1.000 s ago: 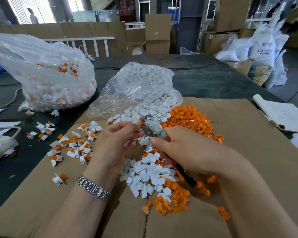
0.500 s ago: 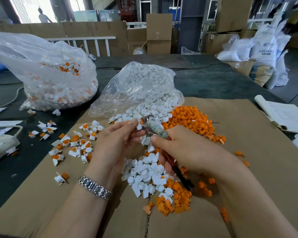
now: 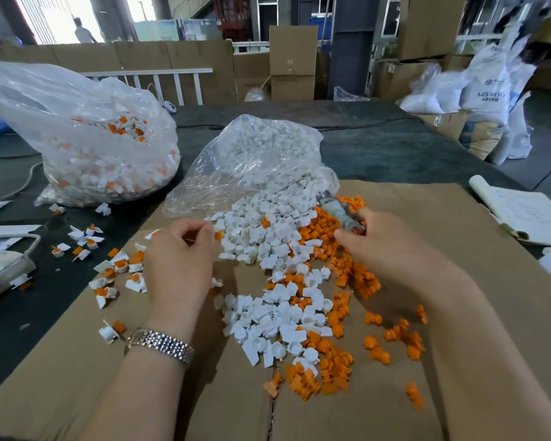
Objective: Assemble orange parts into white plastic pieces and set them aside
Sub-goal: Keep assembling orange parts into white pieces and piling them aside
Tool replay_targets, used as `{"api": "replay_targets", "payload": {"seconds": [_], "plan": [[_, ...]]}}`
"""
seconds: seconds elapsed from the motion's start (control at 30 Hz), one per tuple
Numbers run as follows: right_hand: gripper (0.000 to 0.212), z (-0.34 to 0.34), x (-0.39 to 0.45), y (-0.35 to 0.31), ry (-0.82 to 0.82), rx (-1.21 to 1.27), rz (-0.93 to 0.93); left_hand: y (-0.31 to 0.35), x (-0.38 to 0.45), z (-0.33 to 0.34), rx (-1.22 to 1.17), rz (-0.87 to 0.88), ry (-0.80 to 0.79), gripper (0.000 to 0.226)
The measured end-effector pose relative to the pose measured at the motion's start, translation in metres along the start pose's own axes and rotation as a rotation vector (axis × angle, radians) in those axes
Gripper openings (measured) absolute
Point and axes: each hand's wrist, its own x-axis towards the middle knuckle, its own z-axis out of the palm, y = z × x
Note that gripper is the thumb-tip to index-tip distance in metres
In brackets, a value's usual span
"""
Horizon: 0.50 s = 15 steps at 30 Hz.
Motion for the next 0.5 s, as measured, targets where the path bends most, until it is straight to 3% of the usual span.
{"api": "replay_targets", "payload": {"seconds": [0.13,0.23,0.33,0.43,0.5], "plan": [[0.051,0.019,0.014,0.009,0.102,-0.196,0.078,-0.006,0.005,0.0,0.275,0.129,0.061,0.022],[0.057,0.029,0.019,0.012,0.145,-0.243,0.063,-0.006,0.001,0.008,0.258,0.258,-0.133,0.024],[0.062,0.037,0.022,0.014,0.147,-0.29,0.038,-0.008,-0.004,0.016,0.414,0.359,-0.316,0.027],[0.066,0.041,0.022,0.014,0.136,-0.334,0.024,-0.009,-0.007,0.023,0.545,0.416,-0.342,0.032],[0.067,0.041,0.022,0.015,0.105,-0.299,0.026,-0.009,-0.007,0.025,0.513,0.413,-0.329,0.019]]}}
